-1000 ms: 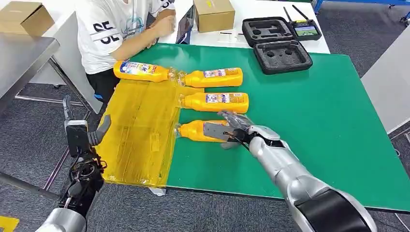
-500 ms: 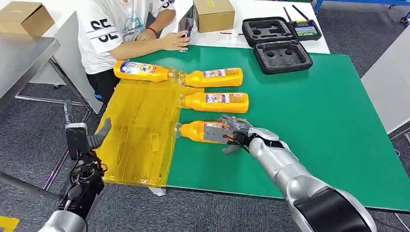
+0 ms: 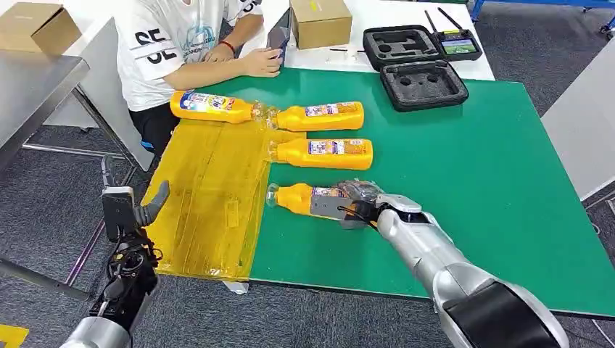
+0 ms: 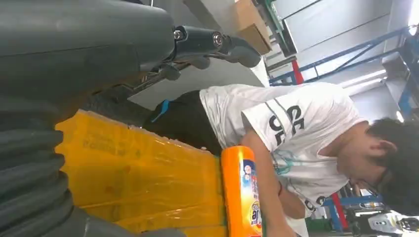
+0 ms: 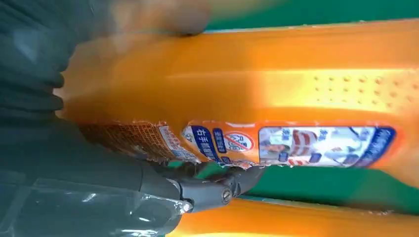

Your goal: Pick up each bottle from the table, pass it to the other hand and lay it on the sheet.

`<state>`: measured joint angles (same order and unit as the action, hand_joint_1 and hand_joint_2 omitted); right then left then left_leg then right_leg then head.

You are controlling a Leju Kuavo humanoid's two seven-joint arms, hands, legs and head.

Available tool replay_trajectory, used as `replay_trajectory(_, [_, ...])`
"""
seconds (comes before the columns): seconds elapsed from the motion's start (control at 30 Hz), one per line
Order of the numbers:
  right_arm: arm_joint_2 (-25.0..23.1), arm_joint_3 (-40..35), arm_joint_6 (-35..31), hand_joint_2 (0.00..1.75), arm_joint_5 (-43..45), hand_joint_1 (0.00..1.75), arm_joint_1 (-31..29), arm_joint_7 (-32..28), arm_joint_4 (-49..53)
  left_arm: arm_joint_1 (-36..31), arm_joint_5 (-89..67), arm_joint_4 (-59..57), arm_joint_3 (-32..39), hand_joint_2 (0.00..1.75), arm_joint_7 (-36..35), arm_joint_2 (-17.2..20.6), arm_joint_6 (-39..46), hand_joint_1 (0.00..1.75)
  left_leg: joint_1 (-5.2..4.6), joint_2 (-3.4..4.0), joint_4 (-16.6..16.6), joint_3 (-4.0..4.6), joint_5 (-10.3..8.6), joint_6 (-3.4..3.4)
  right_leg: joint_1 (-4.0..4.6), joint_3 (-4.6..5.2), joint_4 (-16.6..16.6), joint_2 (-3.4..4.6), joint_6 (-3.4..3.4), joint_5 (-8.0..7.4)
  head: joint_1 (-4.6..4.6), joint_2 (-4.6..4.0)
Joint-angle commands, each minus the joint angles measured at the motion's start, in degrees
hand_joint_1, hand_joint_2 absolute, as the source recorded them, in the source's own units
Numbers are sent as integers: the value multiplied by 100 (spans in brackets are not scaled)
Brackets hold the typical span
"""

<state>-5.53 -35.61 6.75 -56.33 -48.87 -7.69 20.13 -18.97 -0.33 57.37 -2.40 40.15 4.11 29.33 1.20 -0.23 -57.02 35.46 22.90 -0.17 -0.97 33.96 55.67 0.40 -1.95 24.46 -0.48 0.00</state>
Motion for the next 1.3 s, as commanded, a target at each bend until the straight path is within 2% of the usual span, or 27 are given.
replay_trajectory(0.03, [129, -493, 107, 175, -76, 175, -40, 67, -406, -337, 42, -542, -120, 175, -15, -128, -24, 0, 3, -21, 3, -29, 7, 8, 6, -40, -9, -27, 8, 12, -2, 0])
replay_trajectory(0.4, [153, -556, -105, 175, -43, 175, 41, 7, -363, -362, 80, -602, -189, 175, -15, -169, -22, 0, 3, -21, 5, -34, 4, 7, 6, -45, -11, -26, 7, 10, -2, 0])
replay_trajectory(0.5, [73, 8, -735, 175, 613, 175, 122, -681, -122, -210, 114, -439, -151, 175, -15, -135, -59, 0, 2, -19, 6, -39, 5, 8, 5, -50, -12, -25, 8, 10, -2, 0])
replay_trajectory(0.6, [-111, 795, -1394, 175, 1720, 175, 303, -1815, 502, 120, 220, -55, -2, 175, -15, -129, -195, 0, -1, 1, 5, -33, 7, 6, 2, -35, -6, -3, 7, 6, 0, 0])
replay_trajectory(0.7, [-162, 1058, -1626, 175, 2528, 175, 635, -2443, 1417, 322, 337, 207, 80, 175, -15, -156, -372, 0, -1, 29, -1, -41, 24, 6, 4, -38, 2, 21, 12, 14, -2, 0])
replay_trajectory(0.77, [-146, 1071, -1657, 175, 2956, 175, 909, -2601, 2026, 418, 387, 368, 77, 175, -15, -167, -463, 0, 1, 25, -3, -37, 25, 5, 5, -36, 5, 17, 11, 16, -2, 0])
replay_trajectory(0.9, [-100, 995, -2252, 175, 3230, 175, 1305, -2774, 2693, 599, 667, 702, 84, 175, -132, -188, -712, 0, 5, -2, 2, -22, 13, 7, 7, -28, -6, -6, 7, 14, -2, -2])
replay_trajectory(1.2, [-75, 944, -2513, 175, 3547, 175, 1480, -2940, 2780, 796, 1025, 1038, 60, 175, -318, -213, -1075, 0, 1, -1, -2, -16, 15, 6, 4, -24, 1, -7, 9, 15, -2, 0])
replay_trajectory(1.27, [-94, 976, -2495, 175, 3711, 175, 1637, -3010, 2776, 1004, 1464, 1367, -100, 175, -580, -139, -1854, 0, 0, -2, 2, -6, 8, 3, 2, -13, -1, -5, 7, 9, -2, 0])
replay_trajectory(1.3, [-105, 963, -2487, 175, 3753, 175, 1731, -3099, 2678, 1155, 1509, 1596, -193, 175, -624, -145, -1983, 0, 1, 0, 1, -20, 16, 5, 4, -27, -2, -5, 9, 15, -2, 0])
